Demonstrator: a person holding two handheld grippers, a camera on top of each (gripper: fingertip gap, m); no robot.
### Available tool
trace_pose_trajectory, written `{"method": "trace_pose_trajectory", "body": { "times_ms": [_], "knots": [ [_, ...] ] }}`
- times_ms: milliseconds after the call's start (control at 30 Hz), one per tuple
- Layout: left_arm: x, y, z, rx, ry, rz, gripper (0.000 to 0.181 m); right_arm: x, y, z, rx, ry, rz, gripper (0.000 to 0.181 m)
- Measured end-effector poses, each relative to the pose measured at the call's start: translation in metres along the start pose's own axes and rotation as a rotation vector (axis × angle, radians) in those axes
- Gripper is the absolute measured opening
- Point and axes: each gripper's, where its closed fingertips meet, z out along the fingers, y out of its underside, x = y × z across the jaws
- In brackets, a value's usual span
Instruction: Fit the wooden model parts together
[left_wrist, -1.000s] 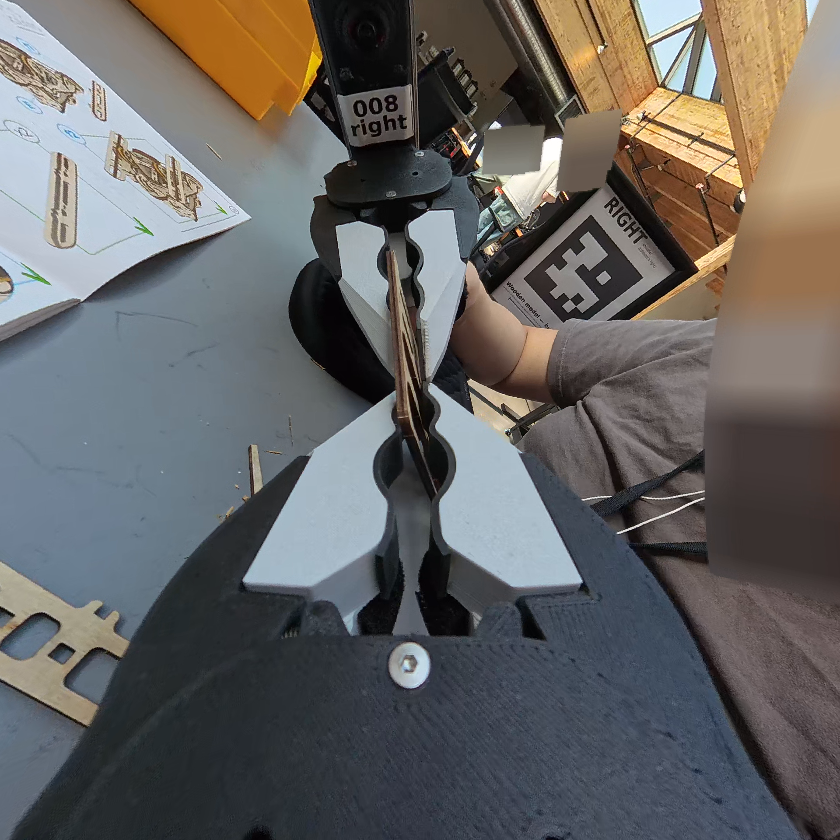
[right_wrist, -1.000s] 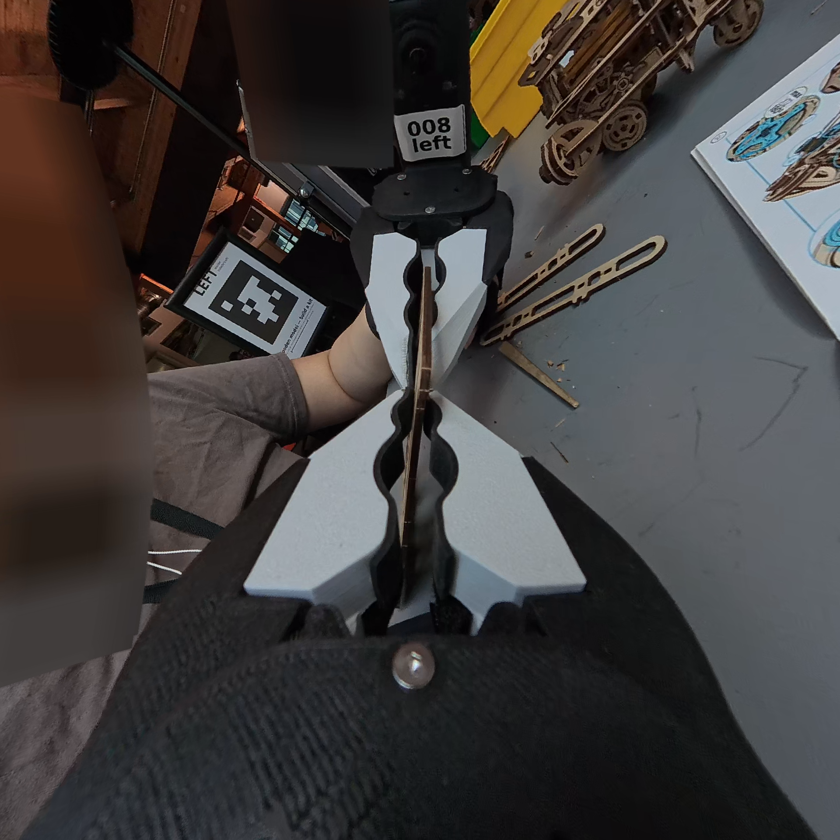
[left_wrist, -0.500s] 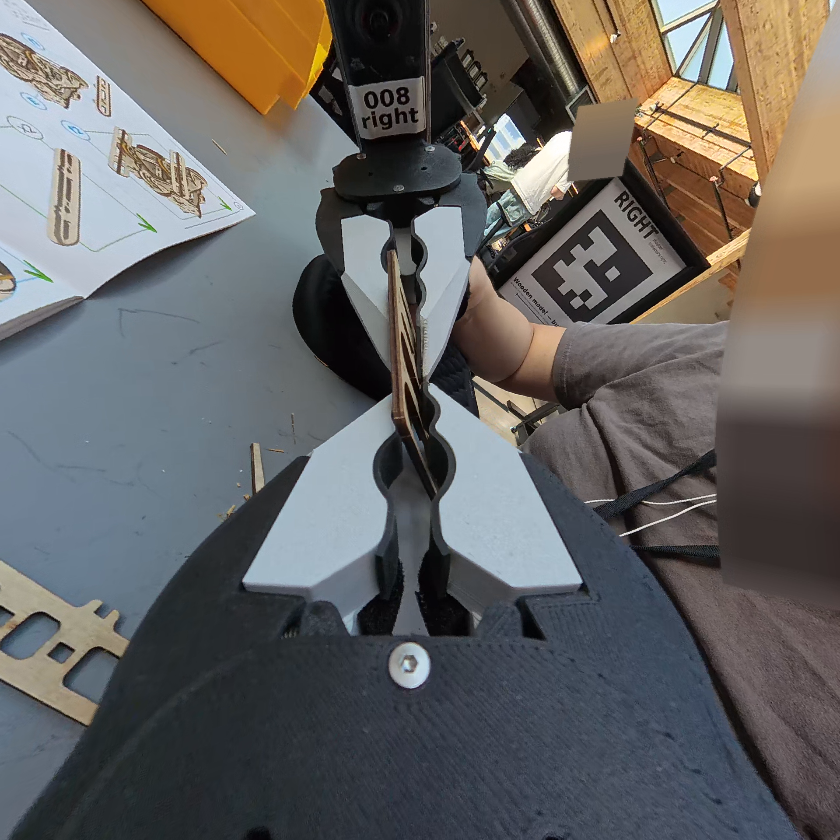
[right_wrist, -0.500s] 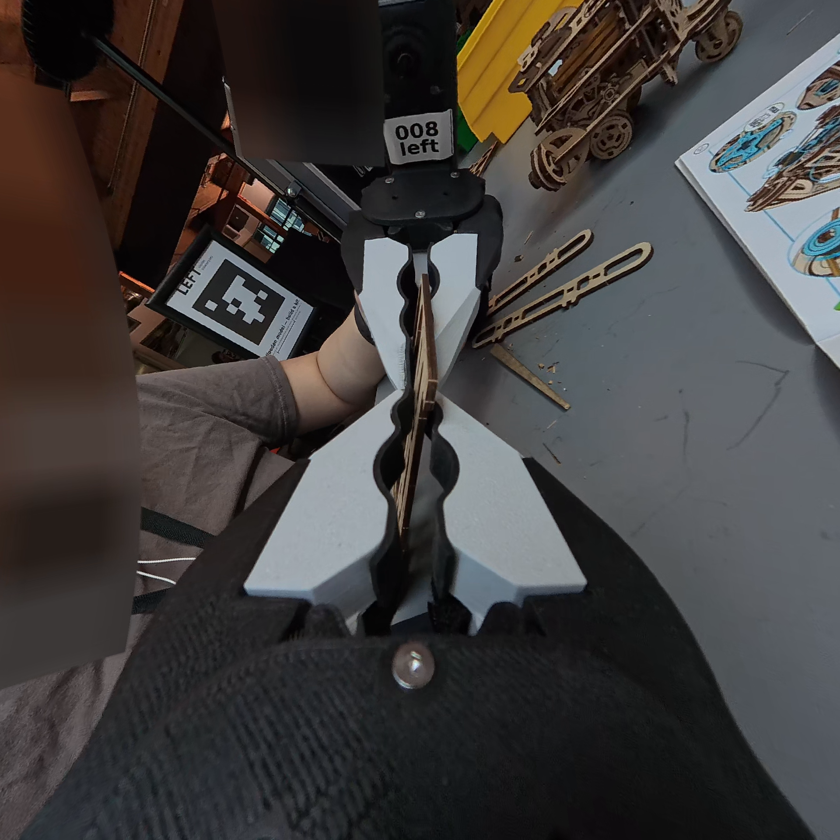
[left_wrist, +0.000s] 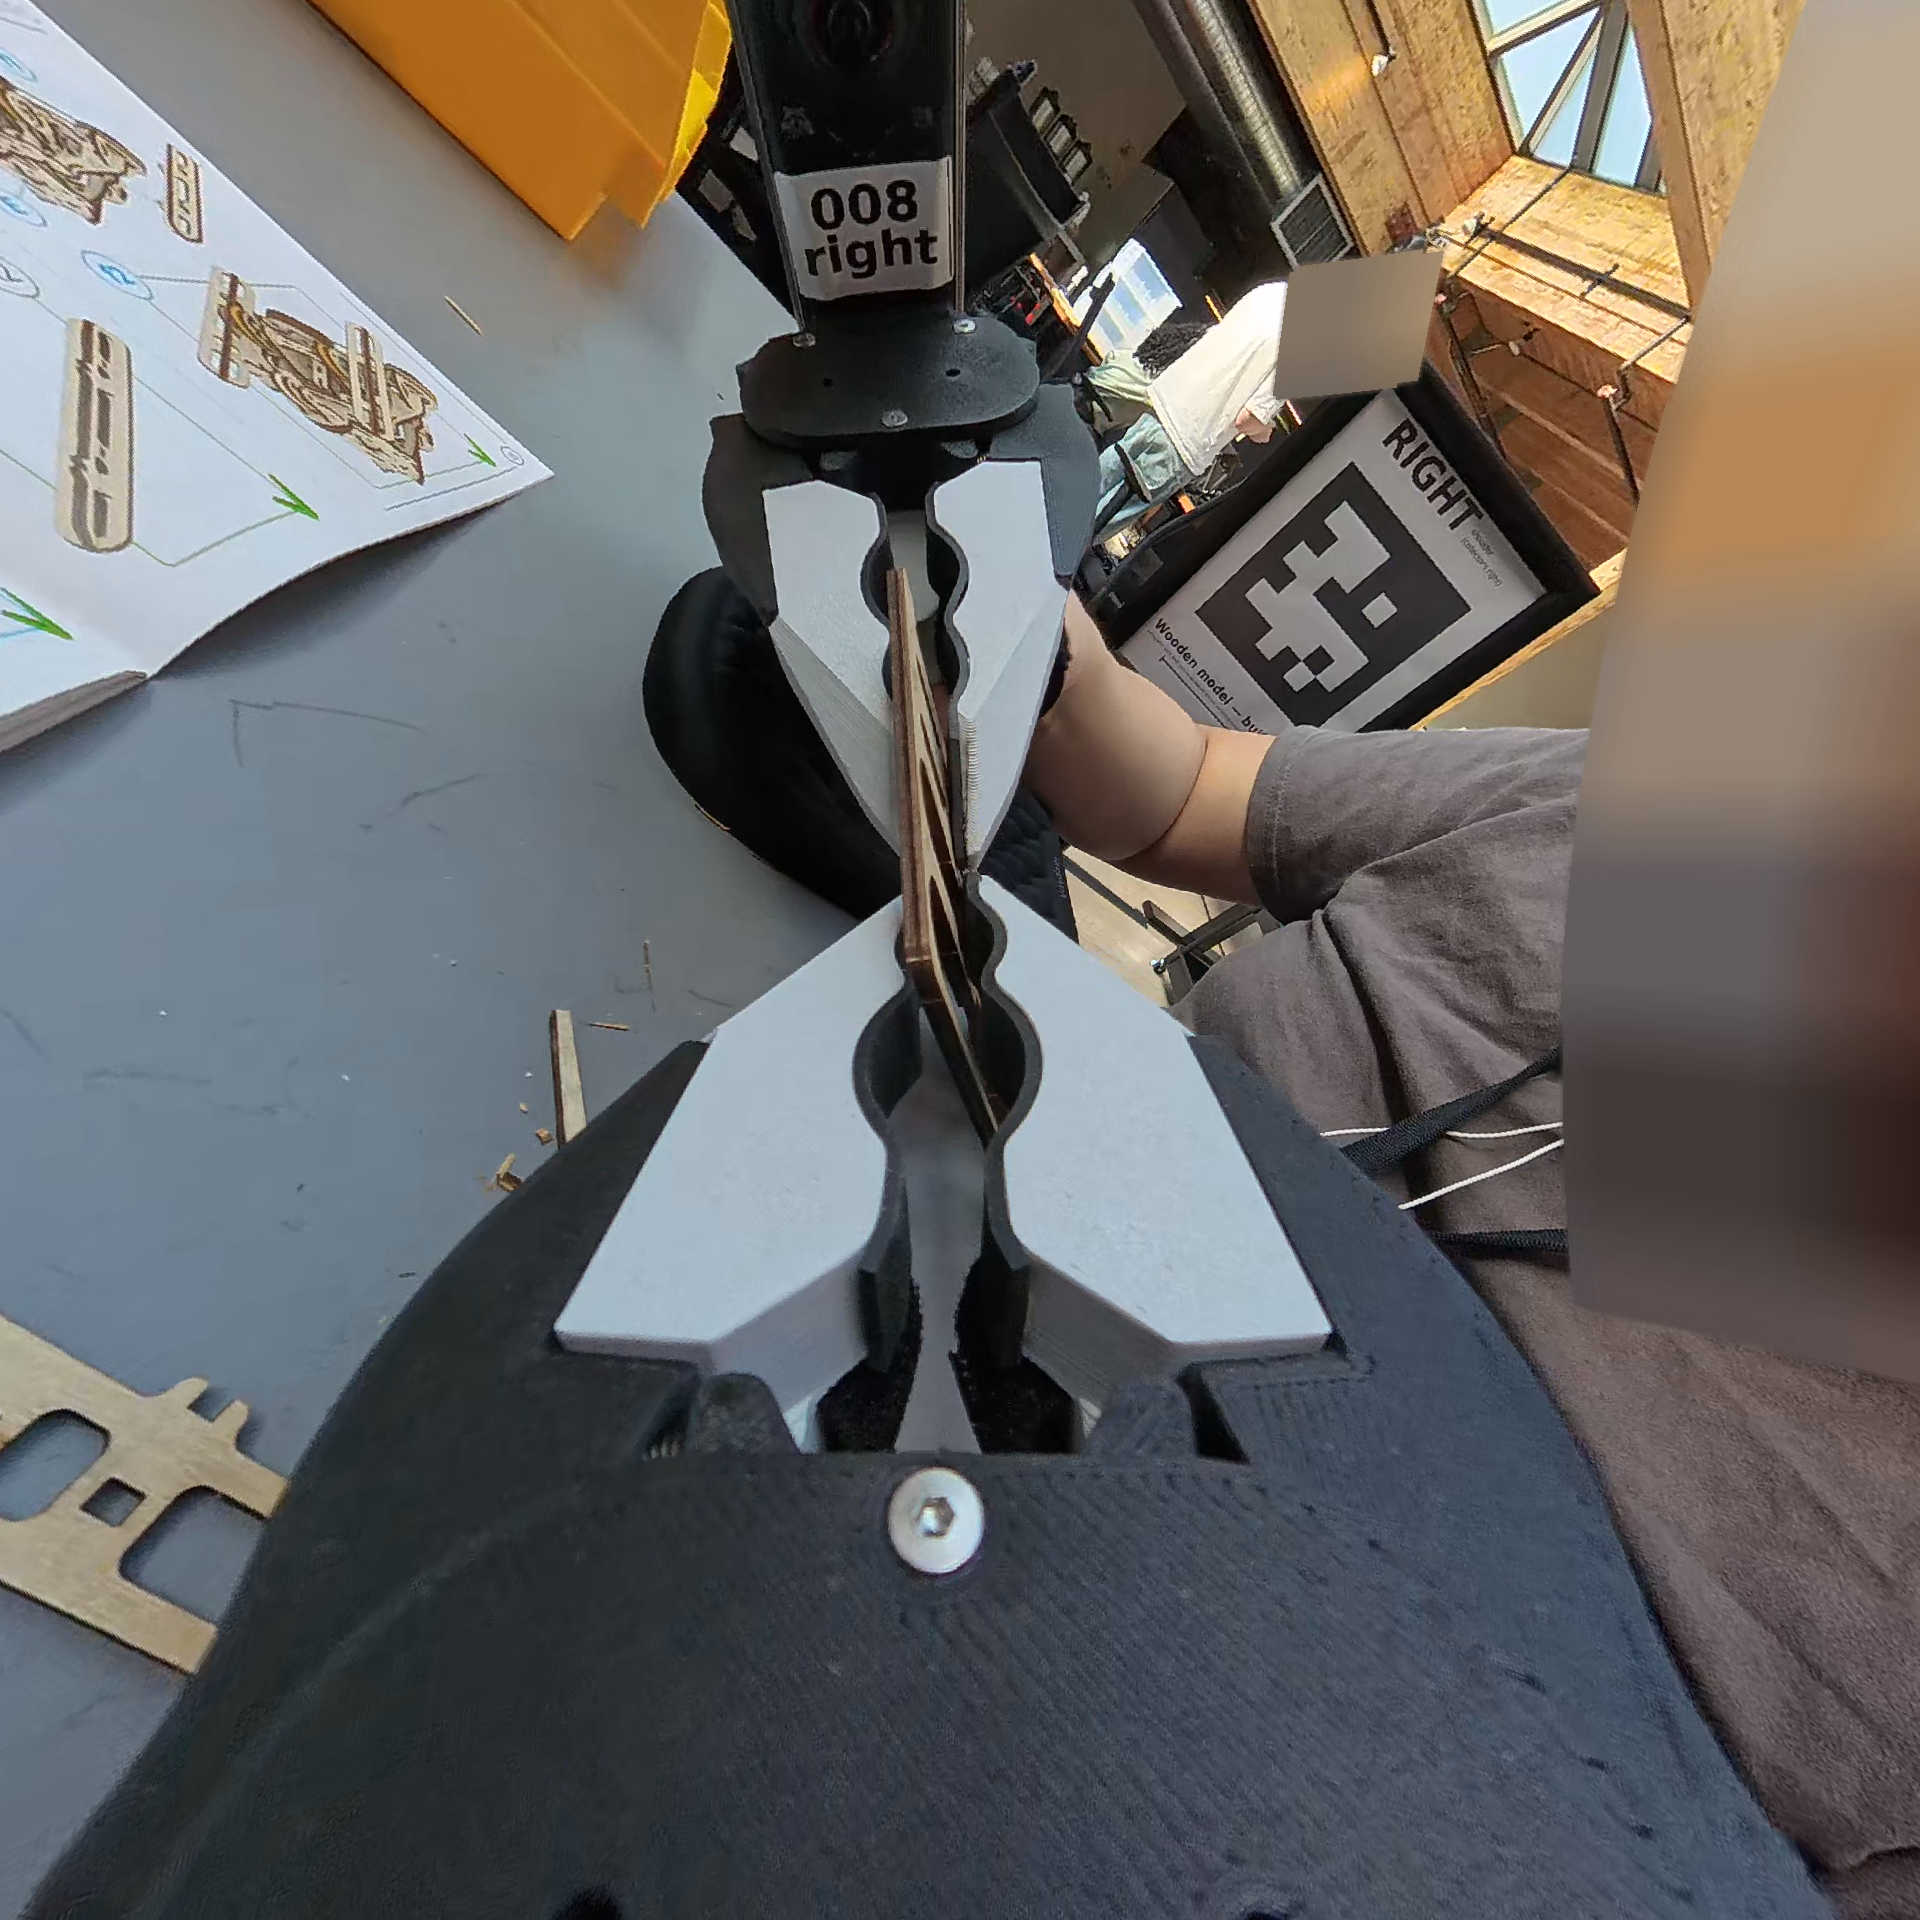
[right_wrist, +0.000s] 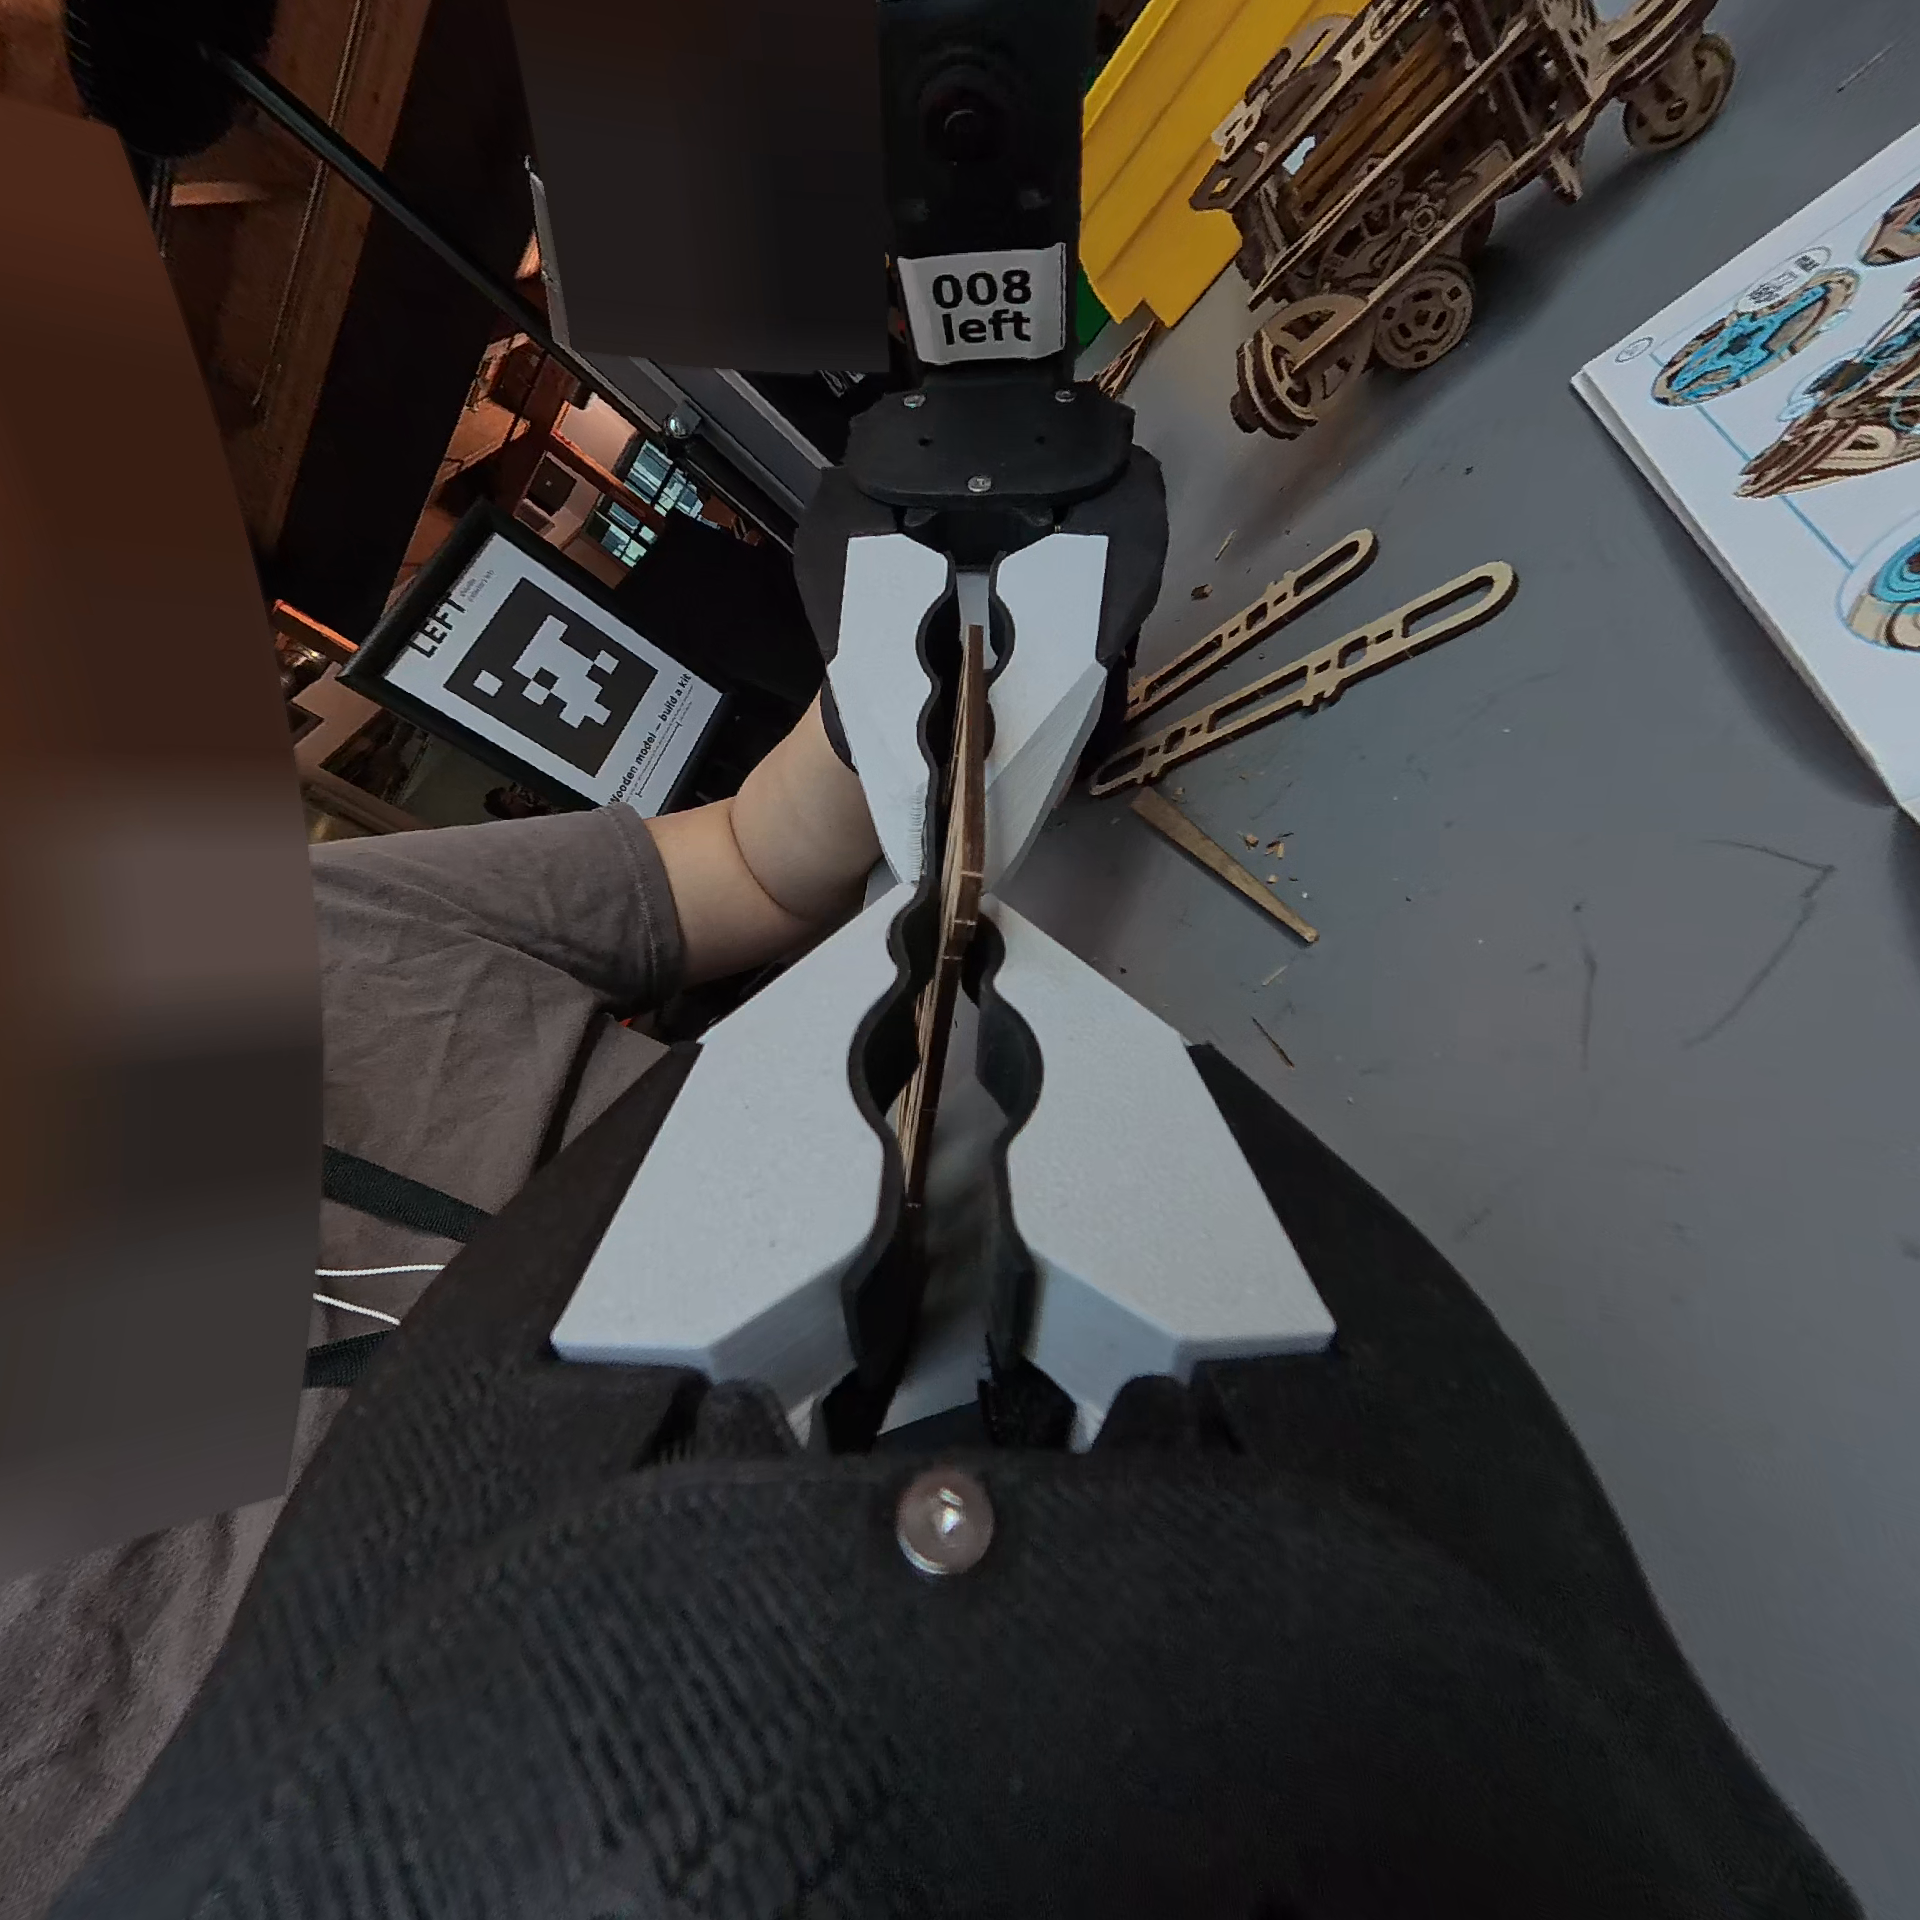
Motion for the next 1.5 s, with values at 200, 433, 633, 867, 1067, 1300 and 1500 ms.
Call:
{"method": "trace_pose_trajectory", "body": {
  "times_ms": [200,433,633,867,1067,1300,1500],
  "knots": [
    [-0.0014,0.0024,0.0,-0.013,-0.003,-0.005,0.003,0.0016,0.0027,0.0011,-0.02,0.026,-0.021,0.001],
    [0.0023,0.0041,0.0005,-0.033,0.009,-0.004,0.0,-0.0028,0.0039,0.0016,-0.024,0.003,-0.04,0.004],
    [0.0017,0.0037,0.0012,-0.028,-0.005,0.014,0.001,-0.0013,0.004,0.0012,-0.026,0.01,-0.033,0.001],
    [0.0046,0.007,0.0094,-0.047,-0.006,0.037,0.001,-0.0045,0.0035,0.0,-0.021,-0.006,-0.044,0.001],
    [0.0033,0.0085,0.0078,-0.058,-0.006,0.023,0.001,-0.0028,0.0042,0.0004,-0.027,0.003,-0.038,0.001],
    [0.002,0.0059,0.0045,-0.041,-0.015,0.02,0.0,-0.0021,0.0031,-0.001,-0.019,-0.004,-0.02,0.001],
    [0.0013,0.0047,0.0062,-0.021,0.005,-0.006,0.0,-0.0019,0.0026,-0.0024,-0.015,-0.004,-0.016,0.001]
  ]
}}
